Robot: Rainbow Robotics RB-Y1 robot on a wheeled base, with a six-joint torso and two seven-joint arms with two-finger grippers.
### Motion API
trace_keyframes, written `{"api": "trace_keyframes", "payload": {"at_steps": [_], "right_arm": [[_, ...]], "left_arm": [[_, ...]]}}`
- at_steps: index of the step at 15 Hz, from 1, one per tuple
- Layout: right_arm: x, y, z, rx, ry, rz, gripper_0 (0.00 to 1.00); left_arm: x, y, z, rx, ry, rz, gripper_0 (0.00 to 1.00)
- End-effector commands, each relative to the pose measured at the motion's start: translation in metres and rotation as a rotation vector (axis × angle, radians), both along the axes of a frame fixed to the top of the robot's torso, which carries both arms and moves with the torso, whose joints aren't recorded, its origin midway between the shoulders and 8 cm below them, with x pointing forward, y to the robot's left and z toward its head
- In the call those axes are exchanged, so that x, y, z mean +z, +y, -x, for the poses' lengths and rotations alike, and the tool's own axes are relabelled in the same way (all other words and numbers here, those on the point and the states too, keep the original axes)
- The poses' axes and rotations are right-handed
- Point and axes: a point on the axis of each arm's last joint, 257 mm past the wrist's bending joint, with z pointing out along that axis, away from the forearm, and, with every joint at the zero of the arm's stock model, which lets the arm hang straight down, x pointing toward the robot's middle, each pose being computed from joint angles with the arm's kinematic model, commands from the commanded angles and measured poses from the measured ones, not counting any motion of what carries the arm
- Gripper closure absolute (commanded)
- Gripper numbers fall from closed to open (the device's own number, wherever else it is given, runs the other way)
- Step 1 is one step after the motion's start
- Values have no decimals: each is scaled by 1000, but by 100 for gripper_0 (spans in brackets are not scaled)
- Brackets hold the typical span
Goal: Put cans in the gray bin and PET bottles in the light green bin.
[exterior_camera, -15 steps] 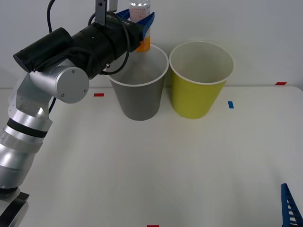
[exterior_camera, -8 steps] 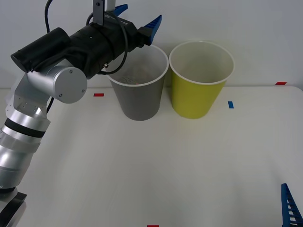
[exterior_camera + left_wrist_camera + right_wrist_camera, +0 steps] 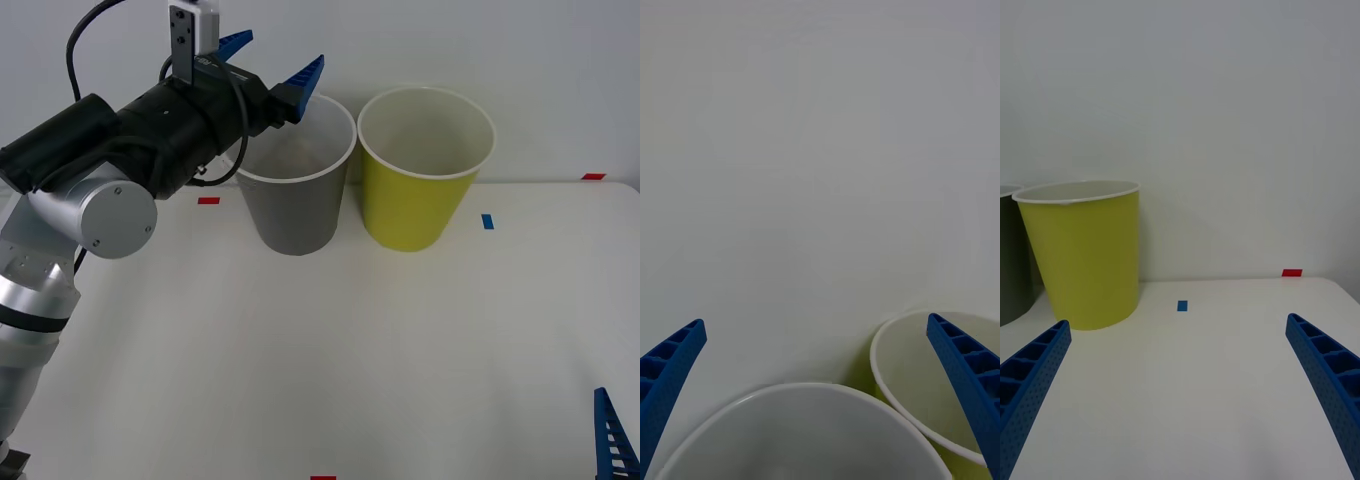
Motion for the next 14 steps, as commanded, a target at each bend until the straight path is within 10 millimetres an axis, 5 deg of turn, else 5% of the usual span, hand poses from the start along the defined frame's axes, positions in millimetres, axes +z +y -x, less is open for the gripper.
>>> {"api": "trace_keyframes", "payload": {"at_steps": [1, 14], "right_arm": [[0, 0, 0, 0, 0, 0, 0], [0, 0, 0, 0, 0, 0, 0]], "left_arm": [[-7, 18, 16, 20, -6, -6, 0], [-71, 110, 110, 181, 56, 53, 0]]}}
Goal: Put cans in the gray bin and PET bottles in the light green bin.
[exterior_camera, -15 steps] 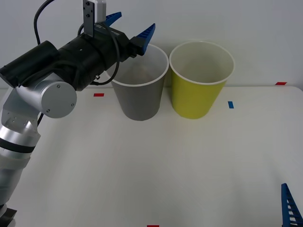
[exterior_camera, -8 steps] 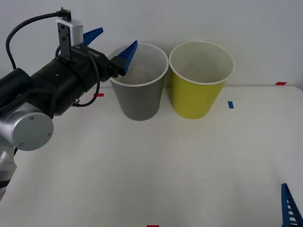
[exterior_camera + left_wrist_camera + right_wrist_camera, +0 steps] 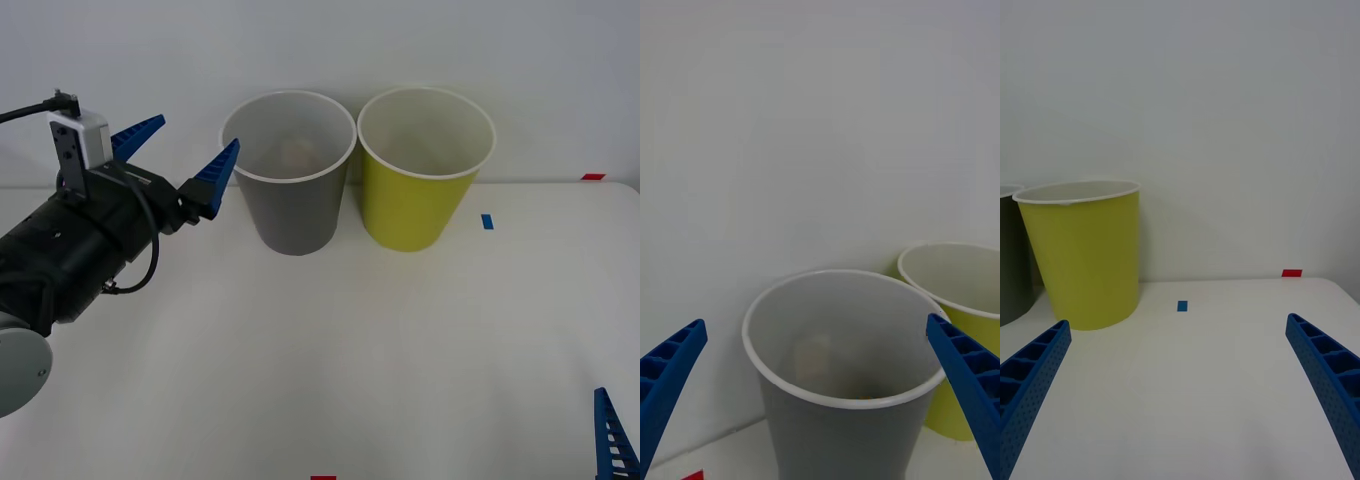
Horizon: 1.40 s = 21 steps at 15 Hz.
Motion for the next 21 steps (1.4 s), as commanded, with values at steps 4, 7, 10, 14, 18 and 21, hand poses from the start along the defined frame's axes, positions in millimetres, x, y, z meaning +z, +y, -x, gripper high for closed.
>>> {"api": "trace_keyframes", "payload": {"at_steps": [4, 7, 10, 14, 18, 21], "right_arm": [[0, 0, 0, 0, 0, 0, 0], [0, 0, 0, 0, 0, 0, 0], [0, 0, 0, 0, 0, 0, 0], [0, 0, 0, 0, 0, 0, 0], [0, 0, 0, 0, 0, 0, 0], [0, 0, 0, 0, 0, 0, 0]], "left_arm": [[-31, 44, 38, 126, 2, 45, 0], [-48, 63, 53, 185, 9, 68, 0], [-68, 77, 71, 247, 6, 39, 0], [-96, 93, 107, 323, 13, 27, 0], [-110, 100, 150, 389, -29, -18, 0], [-133, 105, 174, 430, -48, -20, 0]]}}
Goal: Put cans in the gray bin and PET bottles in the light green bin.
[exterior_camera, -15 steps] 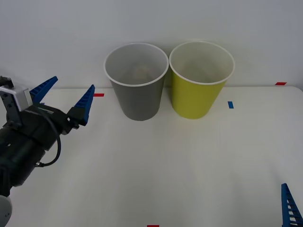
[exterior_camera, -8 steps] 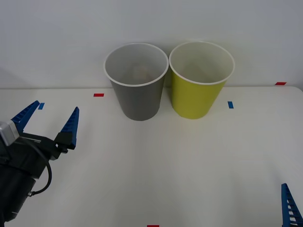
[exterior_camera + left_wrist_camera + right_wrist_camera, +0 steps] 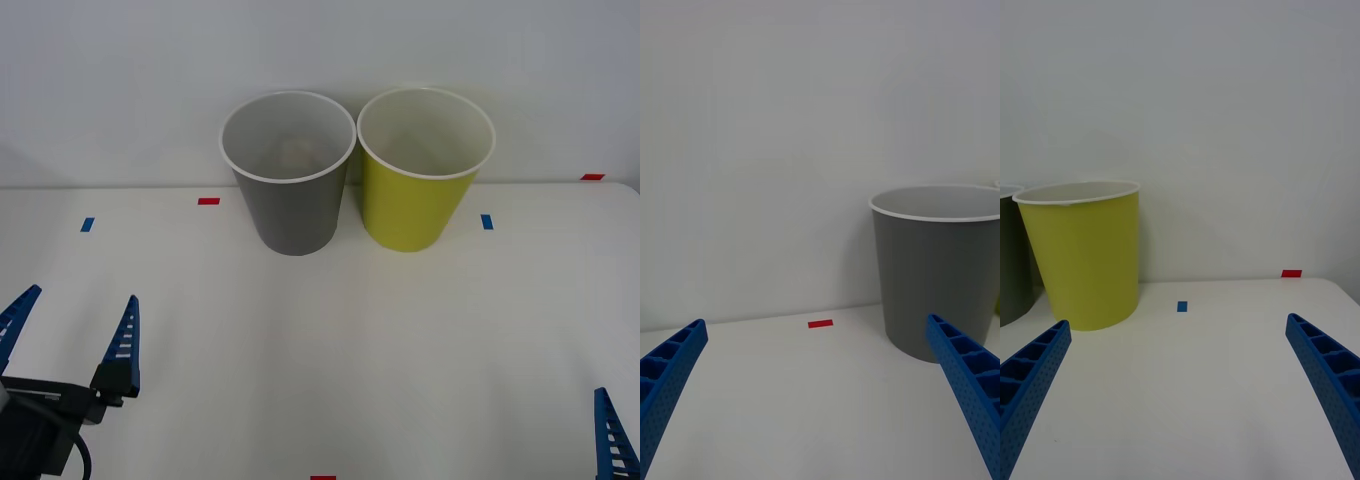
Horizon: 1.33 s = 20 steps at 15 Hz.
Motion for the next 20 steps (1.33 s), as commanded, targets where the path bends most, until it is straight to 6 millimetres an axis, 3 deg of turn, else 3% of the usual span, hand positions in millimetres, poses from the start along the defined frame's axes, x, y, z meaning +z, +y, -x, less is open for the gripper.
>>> {"api": "trace_keyframes", "payload": {"at_steps": [1, 9, 20], "right_arm": [[0, 0, 0, 0, 0, 0, 0], [0, 0, 0, 0, 0, 0, 0], [0, 0, 0, 0, 0, 0, 0]], "left_arm": [[-26, 2, 25, 34, -7, -10, 0], [-47, 7, 75, 88, 66, -22, 0], [-51, 10, 80, 98, 83, -22, 0]]}}
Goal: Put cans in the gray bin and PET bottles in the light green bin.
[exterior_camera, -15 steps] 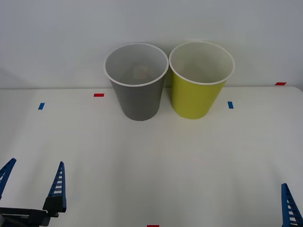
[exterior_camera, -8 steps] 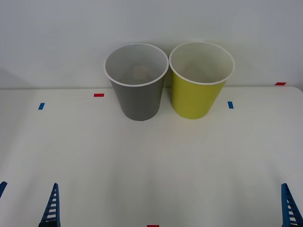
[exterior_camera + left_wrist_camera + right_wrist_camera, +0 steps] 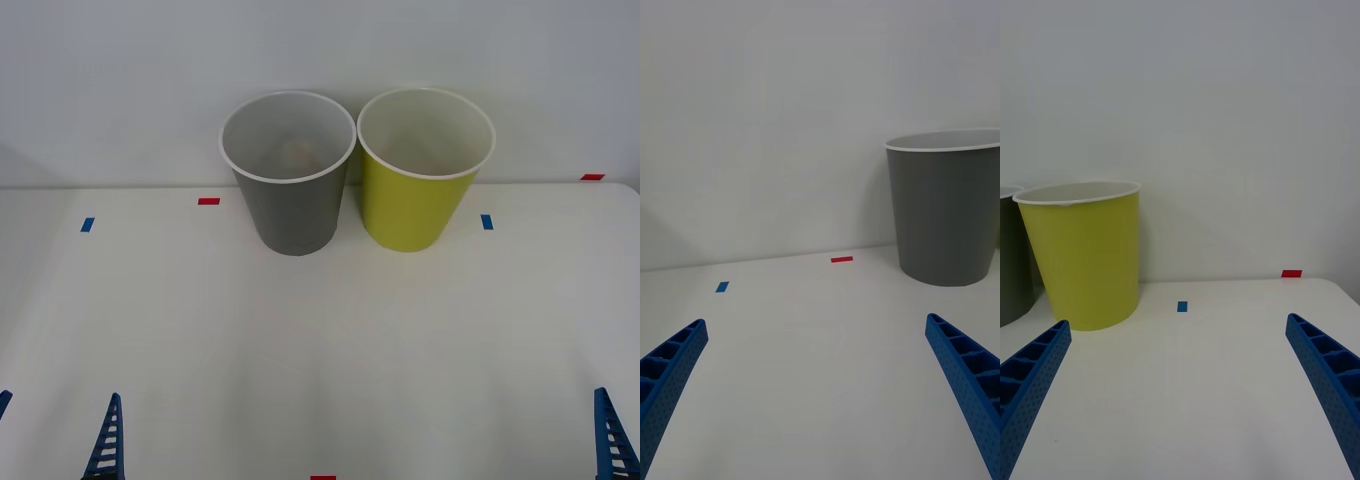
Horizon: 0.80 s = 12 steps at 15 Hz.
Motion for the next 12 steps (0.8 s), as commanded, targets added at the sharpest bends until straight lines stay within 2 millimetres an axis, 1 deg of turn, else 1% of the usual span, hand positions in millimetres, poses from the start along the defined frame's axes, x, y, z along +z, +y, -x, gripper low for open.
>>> {"api": "trace_keyframes", "payload": {"at_steps": [1, 12], "right_arm": [[0, 0, 0, 0, 0, 0, 0], [0, 0, 0, 0, 0, 0, 0]], "left_arm": [[0, 0, 0, 0, 0, 0, 0], [0, 0, 0, 0, 0, 0, 0]]}}
